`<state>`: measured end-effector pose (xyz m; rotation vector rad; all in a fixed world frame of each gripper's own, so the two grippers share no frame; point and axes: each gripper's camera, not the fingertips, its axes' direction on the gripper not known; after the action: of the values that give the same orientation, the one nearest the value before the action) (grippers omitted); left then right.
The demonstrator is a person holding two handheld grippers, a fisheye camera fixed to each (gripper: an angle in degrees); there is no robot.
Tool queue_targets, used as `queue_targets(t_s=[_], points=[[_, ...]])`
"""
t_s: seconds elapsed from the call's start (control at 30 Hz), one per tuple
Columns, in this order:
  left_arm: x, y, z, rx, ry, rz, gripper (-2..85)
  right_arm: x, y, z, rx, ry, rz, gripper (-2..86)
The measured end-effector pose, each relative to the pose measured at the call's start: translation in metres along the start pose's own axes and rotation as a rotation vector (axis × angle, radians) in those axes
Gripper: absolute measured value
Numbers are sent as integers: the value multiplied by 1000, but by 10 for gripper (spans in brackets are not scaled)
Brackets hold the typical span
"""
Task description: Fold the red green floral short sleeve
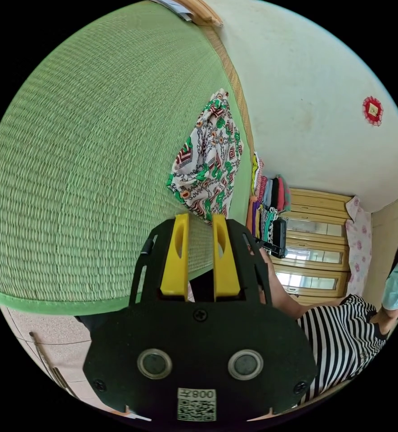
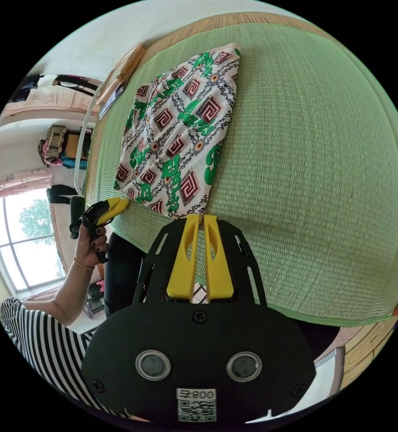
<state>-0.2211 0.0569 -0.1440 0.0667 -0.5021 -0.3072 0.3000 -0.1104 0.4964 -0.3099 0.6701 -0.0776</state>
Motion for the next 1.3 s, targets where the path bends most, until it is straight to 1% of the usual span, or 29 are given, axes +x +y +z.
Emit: queue_targets(t_s=[0.17, 0.3, 0.5, 0.63, 0.67, 0.77, 0.83, 1.0, 1.1, 1.2, 1.3], points=[[1, 1, 3, -6, 41, -6, 83, 1, 14, -14, -1, -72, -7, 7], [0, 2, 4, 5, 105, -12, 84, 2, 27, -47, 41, -236, -16, 4], [-5, 11, 16, 45, 271, -74, 91, -11, 45, -104, 118, -392, -47, 2], [-16, 19, 32, 97, 414, -176, 105, -23, 55, -133, 148, -454, -66, 2], [-19, 20, 37, 115, 447, -205, 111, -25, 57, -137, 151, -461, -67, 2], [-16, 18, 43, 153, 435, -223, 122, -36, 63, -154, 157, -471, -83, 2], [-14, 15, 51, 150, 470, -236, 125, -45, 70, -168, 159, -479, -94, 2], [-5, 13, 79, 133, 489, -265, 128, -65, 86, -198, 173, -482, -117, 1], [-4, 16, 93, 179, 493, -294, 126, -75, 98, -216, 176, -479, -129, 1], [-2, 18, 103, 237, 520, -308, 117, -82, 113, -235, 180, -480, -133, 1], [3, 18, 117, 264, 523, -308, 86, -86, 130, -257, 190, -484, -129, 1]])
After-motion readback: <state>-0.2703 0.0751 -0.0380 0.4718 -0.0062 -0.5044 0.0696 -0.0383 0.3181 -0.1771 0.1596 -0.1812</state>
